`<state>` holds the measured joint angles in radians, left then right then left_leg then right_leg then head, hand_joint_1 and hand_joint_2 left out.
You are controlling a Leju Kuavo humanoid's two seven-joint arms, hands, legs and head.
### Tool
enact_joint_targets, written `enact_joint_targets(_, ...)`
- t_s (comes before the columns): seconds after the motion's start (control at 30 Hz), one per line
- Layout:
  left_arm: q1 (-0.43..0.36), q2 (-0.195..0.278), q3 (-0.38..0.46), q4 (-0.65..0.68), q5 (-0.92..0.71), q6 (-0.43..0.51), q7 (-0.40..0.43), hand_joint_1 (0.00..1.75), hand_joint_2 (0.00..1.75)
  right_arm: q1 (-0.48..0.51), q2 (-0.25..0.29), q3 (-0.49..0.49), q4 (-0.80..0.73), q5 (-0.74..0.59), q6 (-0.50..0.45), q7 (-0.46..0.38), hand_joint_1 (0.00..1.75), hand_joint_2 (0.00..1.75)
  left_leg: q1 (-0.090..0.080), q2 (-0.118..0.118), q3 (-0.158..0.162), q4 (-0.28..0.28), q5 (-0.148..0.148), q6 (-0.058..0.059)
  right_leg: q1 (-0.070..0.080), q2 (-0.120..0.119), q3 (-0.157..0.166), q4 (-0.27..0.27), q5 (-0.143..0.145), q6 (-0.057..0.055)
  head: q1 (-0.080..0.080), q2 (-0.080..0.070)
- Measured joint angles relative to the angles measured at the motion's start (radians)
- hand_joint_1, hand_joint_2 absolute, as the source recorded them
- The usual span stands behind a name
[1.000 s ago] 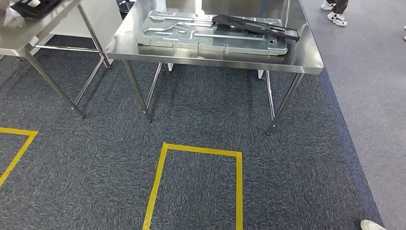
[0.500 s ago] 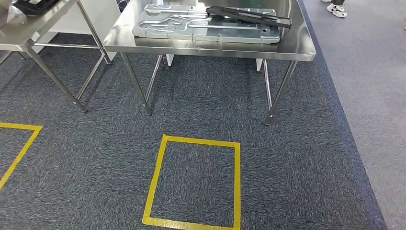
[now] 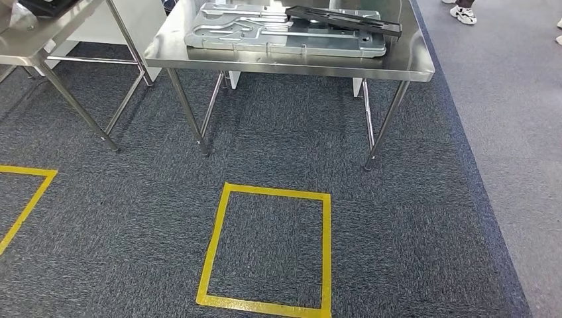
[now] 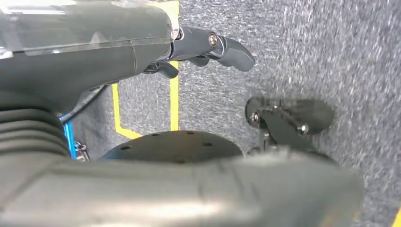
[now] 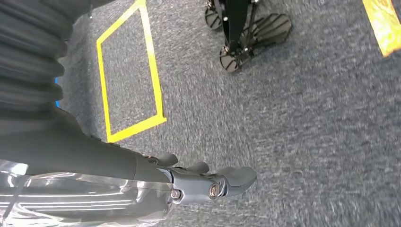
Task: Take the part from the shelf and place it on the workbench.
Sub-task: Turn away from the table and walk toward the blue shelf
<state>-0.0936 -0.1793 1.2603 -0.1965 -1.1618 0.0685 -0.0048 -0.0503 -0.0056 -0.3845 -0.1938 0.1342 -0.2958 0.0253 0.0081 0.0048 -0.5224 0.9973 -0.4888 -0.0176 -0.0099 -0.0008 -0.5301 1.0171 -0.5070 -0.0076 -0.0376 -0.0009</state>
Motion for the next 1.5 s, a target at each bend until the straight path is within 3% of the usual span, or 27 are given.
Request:
enact_joint_targets(0.33,0.001,0.010,0.000,0.000,0.001,0.007,-0.004,0.00,0.00,-0.003,0.021,0.000,0.000,0.020,0.008,0.019,0.00,0.00,-0.009,0.000,-0.010,0.005,0.005,0.011,-0.009,-0.001,-0.003,-0.004,0.010,0.014,0.000,0.000)
enact_joint_targets(0.43,0.002,0.019,0.000,0.000,0.001,0.019,0.014,0.00,0.00,-0.004,0.030,0.000,0.000,0.022,0.014,0.025,0.00,0.00,-0.009,-0.002,0.001,-0.027,0.025,0.036,-0.013,-0.004,0.004,-0.020,0.017,0.028,0.000,0.000)
enact_joint_targets(0.47,0.002,0.021,0.000,0.000,0.001,0.022,0.018,0.00,0.00,-0.004,0.032,0.000,0.000,0.024,0.017,0.024,0.00,0.00,-0.005,-0.003,0.010,-0.050,0.039,0.046,-0.011,-0.004,0.000,-0.009,0.003,0.029,0.000,0.000)
enact_joint_targets(0.53,0.003,0.022,0.001,0.000,0.001,0.025,0.022,0.00,0.00,-0.005,0.033,0.000,0.000,0.028,0.024,0.022,0.00,0.00,0.001,-0.009,0.017,-0.079,0.059,0.052,-0.013,-0.001,-0.039,0.078,-0.057,0.031,0.003,0.000)
enact_joint_targets(0.6,0.006,0.024,0.001,0.000,0.001,0.026,0.021,0.00,0.00,-0.005,0.034,0.000,0.000,0.030,0.029,0.018,0.00,0.00,0.005,-0.020,0.007,-0.077,0.064,0.048,-0.020,0.000,-0.095,0.198,-0.115,0.039,0.003,0.000)
enact_joint_targets(0.63,0.007,0.024,0.001,0.000,0.000,0.024,0.019,0.00,0.00,-0.005,0.034,0.000,0.000,0.030,0.030,0.015,0.00,0.00,0.008,-0.026,0.001,-0.070,0.064,0.044,-0.025,0.000,-0.107,0.228,-0.120,0.045,0.003,0.000)
enact_joint_targets(0.67,0.009,0.024,0.001,0.000,-0.001,0.022,0.016,0.00,0.00,-0.005,0.034,0.000,0.000,0.030,0.030,0.011,0.00,0.00,0.012,-0.034,-0.006,-0.061,0.062,0.038,-0.030,0.001,-0.102,0.220,-0.105,0.051,0.003,0.000)
enact_joint_targets(0.73,0.009,0.025,0.001,0.000,-0.003,0.016,0.008,0.00,0.00,-0.004,0.034,0.000,0.000,0.030,0.031,0.004,0.00,0.00,0.025,-0.054,-0.024,-0.027,0.051,0.017,-0.044,0.017,-0.045,0.114,-0.049,0.070,0.004,0.000)
enact_joint_targets(0.77,0.008,0.027,0.001,-0.001,-0.004,0.014,0.004,0.00,0.00,-0.004,0.036,0.000,0.000,0.030,0.031,0.002,0.00,0.00,0.028,-0.064,-0.038,-0.004,0.042,0.004,-0.047,0.033,-0.021,0.063,-0.030,0.073,0.006,0.000)
enact_joint_targets(0.83,0.006,0.031,0.001,-0.001,-0.004,0.012,0.000,0.00,0.00,-0.005,0.039,0.000,0.001,0.030,0.031,0.001,0.00,0.00,0.027,-0.081,-0.061,0.028,0.032,-0.014,-0.049,0.053,-0.008,0.030,-0.026,0.060,0.006,0.000)
enact_joint_targets(0.9,0.008,0.034,0.000,-0.002,-0.005,0.012,-0.001,0.00,0.00,-0.007,0.040,0.000,0.002,0.030,0.031,0.001,0.00,0.00,0.029,-0.094,-0.071,0.033,0.034,-0.022,-0.045,0.038,-0.018,0.045,-0.026,0.034,0.003,0.000)
enact_joint_targets(0.97,0.013,0.034,0.000,-0.001,-0.006,0.011,-0.002,0.00,0.00,-0.008,0.040,0.000,0.002,0.030,0.031,0.001,0.00,0.00,0.032,-0.075,-0.084,0.056,0.021,-0.026,-0.041,0.019,-0.024,0.048,-0.021,0.018,0.001,0.000)
enact_joint_targets(1.0,0.014,0.035,0.000,-0.001,-0.007,0.010,-0.004,0.00,0.00,-0.007,0.040,0.000,0.002,0.031,0.031,0.001,0.00,0.00,0.032,-0.055,-0.101,0.093,-0.003,-0.026,-0.039,0.010,-0.028,0.048,-0.019,0.012,0.000,0.000)
enact_joint_targets(1.03,0.013,0.035,0.000,-0.001,-0.009,0.007,-0.008,0.00,0.00,-0.007,0.040,0.000,0.002,0.032,0.030,0.002,0.00,0.00,0.030,-0.032,-0.127,0.151,-0.038,-0.025,-0.034,0.000,-0.031,0.048,-0.016,0.008,-0.001,0.000)
enact_joint_targets(1.1,0.009,0.035,0.000,-0.002,-0.012,-0.001,-0.019,0.00,0.00,-0.005,0.040,0.000,0.002,0.036,0.028,0.003,0.00,0.00,0.027,-0.013,-0.183,0.284,-0.104,-0.021,-0.025,-0.023,-0.038,0.048,-0.014,0.003,-0.002,0.000)
enact_joint_targets(1.13,0.008,0.036,0.000,-0.002,-0.012,-0.004,-0.024,0.00,0.00,-0.005,0.040,0.000,0.002,0.038,0.027,0.004,0.00,0.00,0.025,-0.011,-0.196,0.323,-0.116,-0.016,-0.020,-0.036,-0.040,0.048,-0.013,0.002,-0.002,0.000)
enact_joint_targets(1.17,0.008,0.036,0.000,-0.002,-0.012,-0.005,-0.026,0.00,0.00,-0.006,0.041,0.000,0.002,0.040,0.027,0.005,0.00,0.00,0.021,-0.010,-0.190,0.324,-0.110,-0.009,-0.014,-0.048,-0.041,0.048,-0.013,0.001,-0.002,0.000)
enact_joint_targets(1.2,0.007,0.037,0.000,-0.002,-0.013,-0.006,-0.028,0.00,0.00,-0.007,0.041,0.000,0.002,0.042,0.026,0.006,0.00,0.00,0.014,-0.006,-0.164,0.286,-0.089,0.003,-0.009,-0.059,-0.041,0.048,-0.013,0.000,-0.002,0.000)
enact_joint_targets(1.27,0.005,0.041,-0.001,-0.002,-0.019,-0.006,-0.028,0.00,0.00,-0.010,0.044,0.000,0.002,0.044,0.027,0.005,0.00,0.00,-0.006,0.031,-0.082,0.146,-0.039,0.034,-0.002,-0.080,-0.038,0.047,-0.013,0.000,-0.001,0.000)
enact_joint_targets(1.33,-0.001,0.045,-0.004,-0.002,-0.027,-0.007,-0.027,0.00,0.00,-0.010,0.047,0.000,0.002,0.044,0.028,0.004,0.00,0.00,-0.023,0.067,-0.036,0.056,-0.020,0.054,0.000,-0.102,-0.035,0.045,-0.013,0.003,-0.001,0.000)
enact_joint_targets(1.37,-0.002,0.046,-0.006,-0.002,-0.029,-0.008,-0.026,0.00,0.00,-0.011,0.048,0.000,0.002,0.044,0.029,0.003,0.00,0.00,-0.027,0.069,-0.035,0.046,-0.022,0.056,-0.001,-0.113,-0.033,0.043,-0.012,0.006,-0.001,0.000)
enact_joint_targets(1.43,0.000,0.047,-0.009,-0.002,-0.030,-0.009,-0.023,0.00,0.00,-0.013,0.049,0.000,0.001,0.045,0.029,0.003,0.00,0.00,-0.026,0.046,-0.031,0.029,-0.009,0.056,-0.004,-0.127,-0.026,0.037,-0.011,0.017,-0.001,0.000)
enact_joint_targets(1.5,0.004,0.047,-0.010,-0.002,-0.030,-0.009,-0.022,0.00,0.00,-0.013,0.050,0.000,0.000,0.048,0.029,0.002,0.00,0.00,-0.019,0.025,-0.018,0.002,0.011,0.058,-0.005,-0.085,-0.031,0.060,-0.033,0.026,0.001,0.000)
